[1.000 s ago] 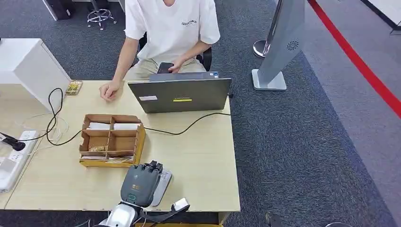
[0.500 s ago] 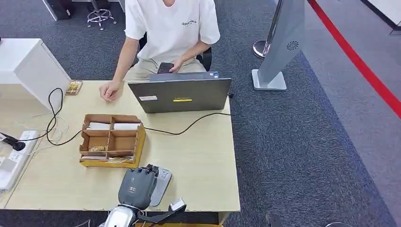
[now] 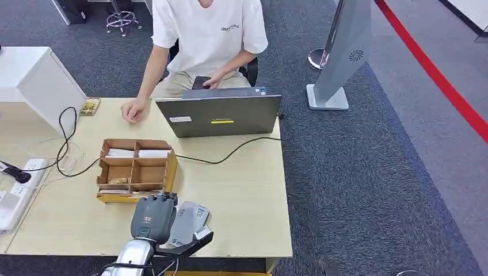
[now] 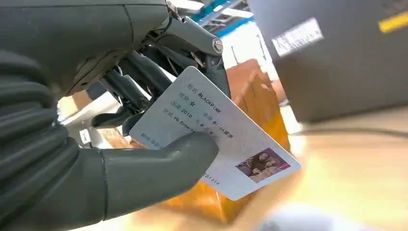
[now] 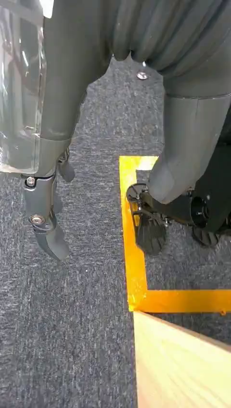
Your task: Pass the card to the sensor for recognition and then transmit it.
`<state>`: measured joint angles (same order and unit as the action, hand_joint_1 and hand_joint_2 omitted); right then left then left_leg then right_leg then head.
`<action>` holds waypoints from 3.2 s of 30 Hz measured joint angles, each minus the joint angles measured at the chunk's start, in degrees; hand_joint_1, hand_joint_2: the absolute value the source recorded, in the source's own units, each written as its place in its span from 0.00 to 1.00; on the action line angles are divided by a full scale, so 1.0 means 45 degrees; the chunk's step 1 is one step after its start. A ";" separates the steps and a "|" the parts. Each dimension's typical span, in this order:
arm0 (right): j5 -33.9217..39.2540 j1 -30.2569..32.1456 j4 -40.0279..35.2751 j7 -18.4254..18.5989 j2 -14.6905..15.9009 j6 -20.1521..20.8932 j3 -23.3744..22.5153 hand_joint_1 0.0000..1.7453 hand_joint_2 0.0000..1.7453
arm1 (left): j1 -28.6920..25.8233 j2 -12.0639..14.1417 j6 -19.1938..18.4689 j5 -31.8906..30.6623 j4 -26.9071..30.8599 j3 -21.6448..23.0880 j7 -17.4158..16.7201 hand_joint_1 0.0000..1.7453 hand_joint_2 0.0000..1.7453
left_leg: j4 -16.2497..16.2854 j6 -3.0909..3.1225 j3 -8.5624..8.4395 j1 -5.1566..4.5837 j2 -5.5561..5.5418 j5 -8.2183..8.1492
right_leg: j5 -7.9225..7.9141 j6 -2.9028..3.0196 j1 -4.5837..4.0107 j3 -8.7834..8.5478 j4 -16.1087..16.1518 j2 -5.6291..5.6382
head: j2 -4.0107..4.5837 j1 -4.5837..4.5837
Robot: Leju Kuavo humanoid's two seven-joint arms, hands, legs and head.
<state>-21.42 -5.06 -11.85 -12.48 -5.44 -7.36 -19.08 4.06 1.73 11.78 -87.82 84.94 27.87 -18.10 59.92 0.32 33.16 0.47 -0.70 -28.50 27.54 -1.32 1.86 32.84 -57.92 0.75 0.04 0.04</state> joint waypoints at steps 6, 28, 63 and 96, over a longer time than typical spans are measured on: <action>-0.0315 -0.0114 -0.0005 0.0097 -0.0107 0.0053 -0.0107 0.00 1.00 | 0.0934 0.0199 -0.0486 0.0000 0.0703 -0.0456 0.0001 1.00 1.00 | 0.0000 -0.0004 -0.0004 0.0000 -0.0003 0.0005 | -0.0002 0.0000 0.0000 -0.0005 -0.0003 -0.0004 | 0.0000 0.0005; -0.1763 -0.0425 -0.0044 0.0379 -0.0359 0.0563 -0.0165 0.00 1.00 | 0.4685 0.2806 -0.1195 -0.0005 0.2219 -0.0607 -0.1063 1.00 1.00 | 0.0000 -0.0015 0.0001 0.0011 -0.0013 0.0050 | -0.0023 0.0009 -0.0007 0.0002 -0.0019 -0.0011 | 0.0000 0.0005; -0.3278 -0.0249 -0.0024 0.1127 -0.0311 0.0296 -0.0223 0.00 1.00 | 0.6536 0.3758 -0.1136 -0.0005 0.0117 -0.2390 0.0125 0.00 1.00 | 0.0000 -0.0014 0.0015 0.0005 -0.0011 0.0048 | -0.0026 0.0005 -0.0002 0.0015 -0.0007 -0.0004 | 0.0000 0.0005; -0.3370 0.0386 -0.0034 0.0991 -0.0340 -0.0549 -0.1549 0.00 1.00 | -0.0104 0.2258 -0.1180 -0.0005 0.6527 -0.0782 -0.1829 0.00 1.00 | -0.0007 0.0017 0.0028 -0.0009 0.0017 0.0006 | -0.0014 -0.0022 0.0008 0.0032 0.0015 0.0031 | 0.0000 -0.0010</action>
<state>-36.59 -3.33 -12.00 -8.02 -6.97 -9.83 -26.05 3.59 11.89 6.47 -87.84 114.31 24.35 -26.33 59.89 0.40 33.28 0.43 -0.63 -28.47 27.48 -1.42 1.89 32.99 -57.86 0.89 0.04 0.00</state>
